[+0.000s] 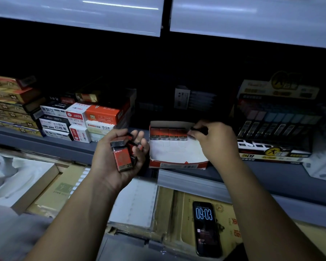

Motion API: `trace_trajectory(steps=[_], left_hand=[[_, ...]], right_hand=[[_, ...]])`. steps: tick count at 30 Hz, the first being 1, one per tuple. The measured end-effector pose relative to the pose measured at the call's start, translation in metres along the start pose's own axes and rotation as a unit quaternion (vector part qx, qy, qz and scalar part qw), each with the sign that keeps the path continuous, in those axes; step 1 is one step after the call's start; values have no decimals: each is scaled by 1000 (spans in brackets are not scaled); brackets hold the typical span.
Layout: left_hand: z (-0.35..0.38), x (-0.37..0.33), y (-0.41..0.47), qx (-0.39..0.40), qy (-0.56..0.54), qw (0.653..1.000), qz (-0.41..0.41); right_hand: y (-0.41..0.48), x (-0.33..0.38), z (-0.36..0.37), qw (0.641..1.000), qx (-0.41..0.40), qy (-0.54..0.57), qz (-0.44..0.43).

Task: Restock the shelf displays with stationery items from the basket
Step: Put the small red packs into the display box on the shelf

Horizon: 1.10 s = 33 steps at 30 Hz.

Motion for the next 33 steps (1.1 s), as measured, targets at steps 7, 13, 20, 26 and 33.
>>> trace_trajectory(steps=[7, 13, 20, 26, 33], left_hand=[[1, 1, -2, -11, 1, 1000, -1], [0, 1, -2, -16, -8, 1000, 5], [0, 1, 0, -19, 5, 1000, 14], [0, -4, 0, -41, 76, 995, 52], [-3, -2, -1, -47, 71, 996, 41]], right_hand=[[-2, -1, 5, 997, 73, -40, 5], [-5, 8, 11, 986, 103, -126, -27], [-26, 84, -1, 972, 9, 123, -201], [-58, 139, 20, 912, 119, 279, -275], [-57, 140, 27, 922, 68, 234, -301]])
Point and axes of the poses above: each hand's wrist, its own y-axis towards the middle knuckle, its own z-axis out of the palm, x = y × z, the point moved 7 cm from there along y, towards the middle knuckle, and after that the axes turned 4 degrees about -z, right-handed, at the moved point
